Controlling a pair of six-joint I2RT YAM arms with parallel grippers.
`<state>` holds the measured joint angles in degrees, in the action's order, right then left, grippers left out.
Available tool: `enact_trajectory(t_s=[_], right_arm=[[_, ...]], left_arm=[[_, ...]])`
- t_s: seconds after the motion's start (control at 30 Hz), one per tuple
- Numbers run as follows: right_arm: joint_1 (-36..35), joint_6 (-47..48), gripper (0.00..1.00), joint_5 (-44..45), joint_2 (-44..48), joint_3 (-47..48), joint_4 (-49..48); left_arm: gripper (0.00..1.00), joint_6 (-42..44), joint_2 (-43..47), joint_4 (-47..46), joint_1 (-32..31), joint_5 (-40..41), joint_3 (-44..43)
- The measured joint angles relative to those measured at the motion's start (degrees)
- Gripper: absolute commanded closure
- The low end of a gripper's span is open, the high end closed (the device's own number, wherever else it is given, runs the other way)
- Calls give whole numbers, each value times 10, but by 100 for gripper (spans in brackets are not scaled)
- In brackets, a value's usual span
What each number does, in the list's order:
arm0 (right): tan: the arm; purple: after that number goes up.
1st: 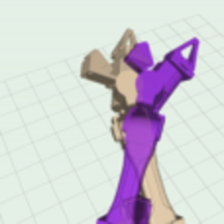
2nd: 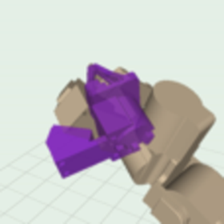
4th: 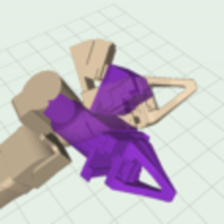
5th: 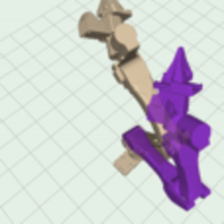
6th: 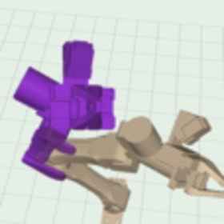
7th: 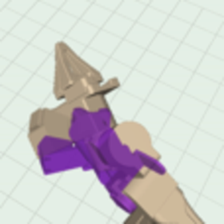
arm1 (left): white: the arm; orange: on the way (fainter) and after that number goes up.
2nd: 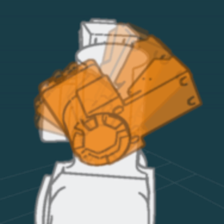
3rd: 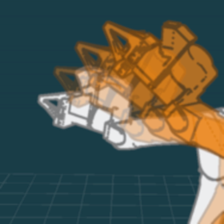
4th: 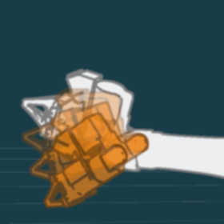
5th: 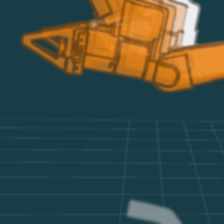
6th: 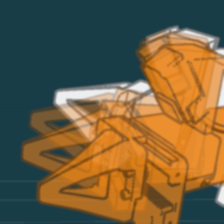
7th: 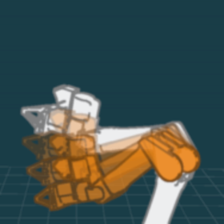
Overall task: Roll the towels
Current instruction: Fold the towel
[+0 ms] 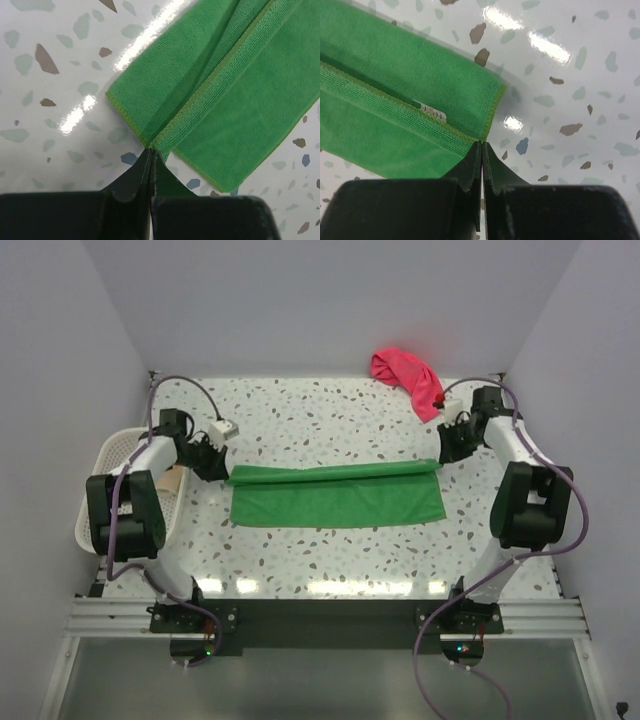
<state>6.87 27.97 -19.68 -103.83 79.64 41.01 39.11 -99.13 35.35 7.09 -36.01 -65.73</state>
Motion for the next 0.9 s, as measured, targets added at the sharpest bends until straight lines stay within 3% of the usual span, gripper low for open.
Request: enact_trajectory(t_s=[0.33,0.9], right_arm=[[14,40,100,-29,15,-75,30],[14,76,100,-34,88,-109,52]], left_arm=[[100,46,34,20,3,-7,74],[100,87,97,75,3,-14,99]])
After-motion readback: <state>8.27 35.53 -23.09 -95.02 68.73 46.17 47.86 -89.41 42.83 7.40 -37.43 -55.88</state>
